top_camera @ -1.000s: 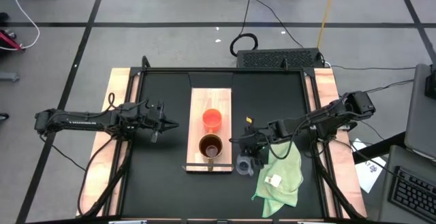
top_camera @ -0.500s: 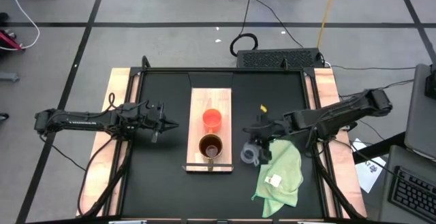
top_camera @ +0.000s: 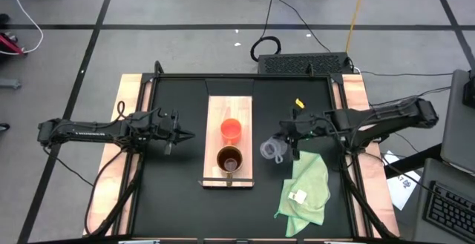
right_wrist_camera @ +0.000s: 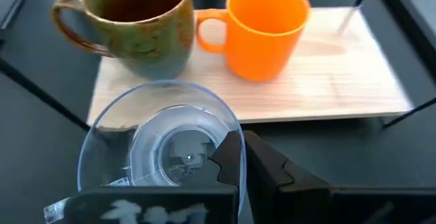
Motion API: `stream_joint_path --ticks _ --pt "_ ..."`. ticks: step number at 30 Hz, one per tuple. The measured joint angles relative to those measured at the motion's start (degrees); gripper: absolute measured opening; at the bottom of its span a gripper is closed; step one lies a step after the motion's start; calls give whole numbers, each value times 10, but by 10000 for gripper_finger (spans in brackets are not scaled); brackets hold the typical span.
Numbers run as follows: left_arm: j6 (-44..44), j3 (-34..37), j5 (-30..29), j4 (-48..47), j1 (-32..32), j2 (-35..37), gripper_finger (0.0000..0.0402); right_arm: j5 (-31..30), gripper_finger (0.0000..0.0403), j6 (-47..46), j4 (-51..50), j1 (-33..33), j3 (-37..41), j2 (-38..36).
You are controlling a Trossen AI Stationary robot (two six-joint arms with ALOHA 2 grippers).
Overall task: Stack small to large cups/mugs on shelf
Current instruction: Put the transparent mug on the shelf
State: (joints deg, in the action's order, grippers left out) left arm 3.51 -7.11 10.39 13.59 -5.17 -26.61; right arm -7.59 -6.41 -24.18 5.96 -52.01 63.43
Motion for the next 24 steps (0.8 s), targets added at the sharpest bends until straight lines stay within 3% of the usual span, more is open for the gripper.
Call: stream_joint_path --ticks 12,16,24 --pt "-3 0 -4 0 0 0 21 5 0 101 95 -95 0 5" --pt "-3 0 -4 -1 0 0 21 52 0 115 136 -117 -1 -4" --pt "-8 0 -3 -5 0 0 21 63 0 141 133 -124 0 -67"
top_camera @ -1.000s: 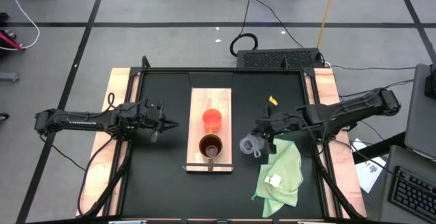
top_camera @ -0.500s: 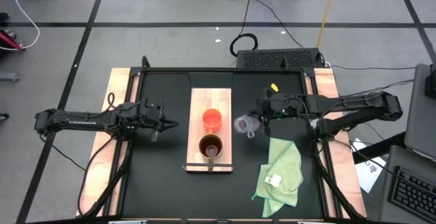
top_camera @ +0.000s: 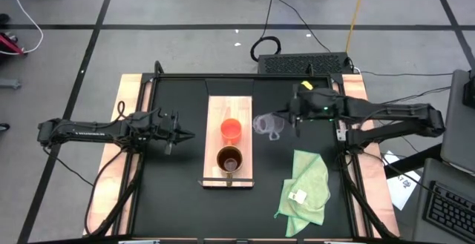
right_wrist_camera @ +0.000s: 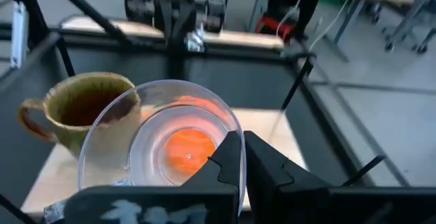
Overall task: Stack small to large cups/mugs on shelf
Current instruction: Put the transparent mug on the shelf
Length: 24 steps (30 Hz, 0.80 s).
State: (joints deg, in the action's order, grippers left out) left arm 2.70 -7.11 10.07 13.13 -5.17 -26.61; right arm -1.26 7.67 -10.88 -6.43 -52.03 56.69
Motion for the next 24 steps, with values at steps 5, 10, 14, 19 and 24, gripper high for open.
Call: stream_joint_path --ticks 5,10,14,19,24 --pt "-8 0 0 -13 0 0 21 -1 0 3 4 -14 8 -58" --pt "-14 0 0 -15 0 0 21 -2 0 3 36 -44 46 -103" --pt "-15 0 0 -15 0 0 21 -2 0 6 98 -79 104 -126" --pt "-22 0 0 -9 0 0 21 2 0 -5 165 -116 154 -121" --pt "-24 0 0 -10 0 0 21 89 0 -40 195 -154 157 -72"
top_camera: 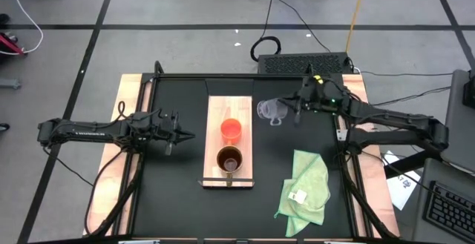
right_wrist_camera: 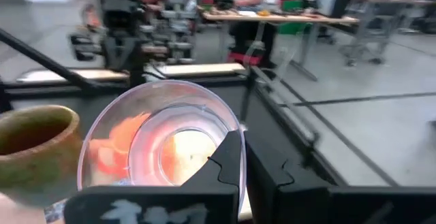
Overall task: Stack small to large cups/mugs on shelf
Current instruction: Put the transparent mug on the shelf
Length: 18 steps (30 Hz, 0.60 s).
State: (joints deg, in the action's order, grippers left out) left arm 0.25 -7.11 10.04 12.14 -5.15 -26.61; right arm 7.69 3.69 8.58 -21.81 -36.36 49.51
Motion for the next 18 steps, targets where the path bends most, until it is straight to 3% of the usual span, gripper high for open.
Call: stream_joint_path --ticks 11,18 --pt "-14 0 0 0 0 0 21 138 0 -21 30 -78 -117 157" --pt "-15 0 0 1 0 0 21 226 0 -14 -65 -109 -265 258"
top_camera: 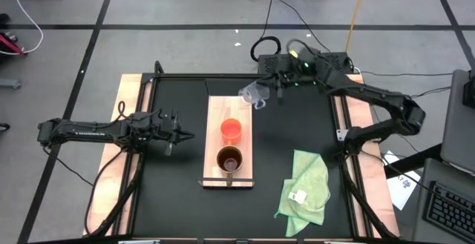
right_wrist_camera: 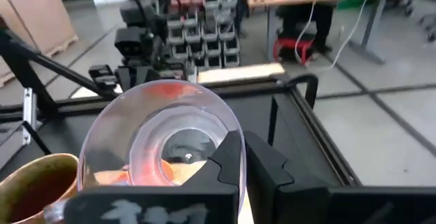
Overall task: Stack small to large cups/mugs on shelf
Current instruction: Put the transparent mug on the shelf
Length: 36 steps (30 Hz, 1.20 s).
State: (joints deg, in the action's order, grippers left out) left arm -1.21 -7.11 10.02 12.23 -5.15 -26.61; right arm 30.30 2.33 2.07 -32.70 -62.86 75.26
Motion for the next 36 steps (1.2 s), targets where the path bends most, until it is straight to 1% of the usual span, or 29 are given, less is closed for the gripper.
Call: stream_joint_path --ticks 7,12,17,21,24,27,30,36 --pt "0 0 0 -1 0 0 21 1 0 47 -142 -7 -150 103" --pt "-3 0 0 -1 0 0 21 0 0 50 -167 -7 -214 170" --pt "-5 0 0 0 0 0 21 0 0 75 -227 -13 -276 230" --pt "-5 0 -1 -2 0 0 21 0 0 97 -257 -14 -319 264" --pt "-5 0 -2 -1 0 0 21 1 0 121 -300 -15 -356 292" --pt "-6 0 -3 -1 0 0 21 -2 0 140 -340 -14 -384 317" --pt "-5 0 -11 -2 0 0 21 -2 0 155 -358 -12 -401 334" --pt "-4 0 -13 -6 0 0 21 -4 0 157 -358 5 -407 352"
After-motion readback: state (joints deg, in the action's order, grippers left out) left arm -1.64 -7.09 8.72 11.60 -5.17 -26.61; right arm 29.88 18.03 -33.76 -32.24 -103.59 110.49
